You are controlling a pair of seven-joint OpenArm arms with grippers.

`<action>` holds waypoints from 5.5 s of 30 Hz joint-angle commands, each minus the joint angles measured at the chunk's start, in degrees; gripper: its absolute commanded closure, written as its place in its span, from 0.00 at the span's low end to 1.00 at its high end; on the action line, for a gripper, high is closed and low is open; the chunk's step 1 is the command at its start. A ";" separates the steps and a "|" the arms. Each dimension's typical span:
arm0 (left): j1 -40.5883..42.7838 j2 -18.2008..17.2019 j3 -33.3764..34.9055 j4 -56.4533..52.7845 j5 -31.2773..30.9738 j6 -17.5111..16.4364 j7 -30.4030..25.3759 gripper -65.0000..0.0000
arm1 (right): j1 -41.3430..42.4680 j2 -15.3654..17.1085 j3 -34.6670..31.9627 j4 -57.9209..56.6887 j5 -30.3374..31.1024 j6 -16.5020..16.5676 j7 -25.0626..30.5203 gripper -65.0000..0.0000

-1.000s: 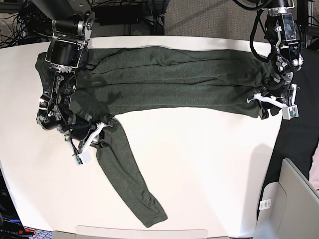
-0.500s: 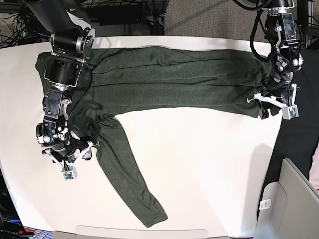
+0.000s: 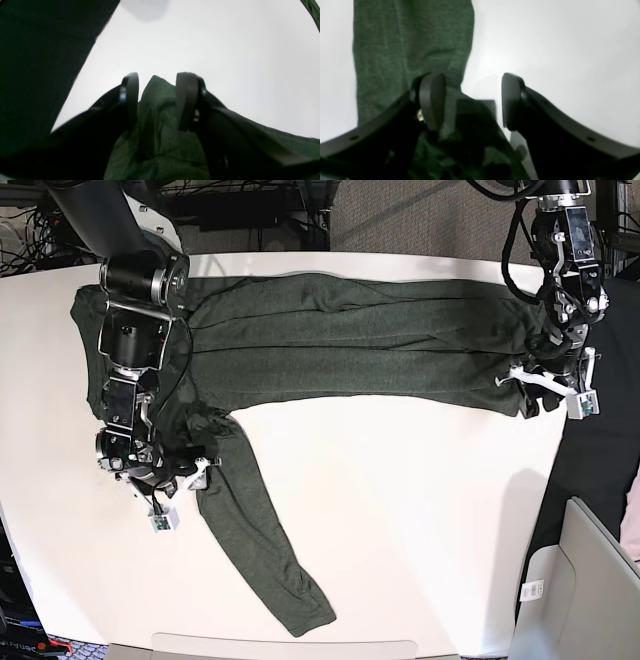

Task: Fold the T-shirt properly
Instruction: 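Grasp the sleeve cuff area with the right gripper, then lift the sleeve with the right gripper and fold it over the body, then carry the sleeve across the shirt toward the left gripper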

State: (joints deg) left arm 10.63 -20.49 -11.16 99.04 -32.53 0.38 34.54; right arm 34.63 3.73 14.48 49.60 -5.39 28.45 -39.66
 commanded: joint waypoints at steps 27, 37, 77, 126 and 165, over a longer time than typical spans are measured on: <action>-0.57 -0.74 -0.40 1.04 -0.30 -0.16 -1.18 0.63 | -5.31 -1.05 -0.19 17.69 20.73 11.55 -16.82 0.99; -0.57 -0.74 -0.40 1.04 -0.30 -0.16 -1.09 0.63 | -14.19 -1.22 -2.13 30.79 44.20 11.55 -32.38 0.99; -0.57 0.84 0.13 0.78 -0.21 -0.16 -0.92 0.63 | -42.06 10.47 -17.16 61.56 54.22 11.55 -37.31 0.96; 0.75 2.16 -0.31 1.13 -0.30 -0.16 -0.92 0.63 | 6.20 -6.58 -5.56 -6.92 10.27 8.61 5.51 0.18; 0.75 1.90 -0.40 1.48 -0.21 -0.25 -1.36 0.63 | -7.25 -12.73 -26.92 28.33 32.86 11.55 -24.03 1.00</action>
State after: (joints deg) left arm 11.92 -17.80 -11.11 99.29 -32.53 0.38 34.50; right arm 25.32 -8.10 -12.34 76.71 25.98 39.62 -65.17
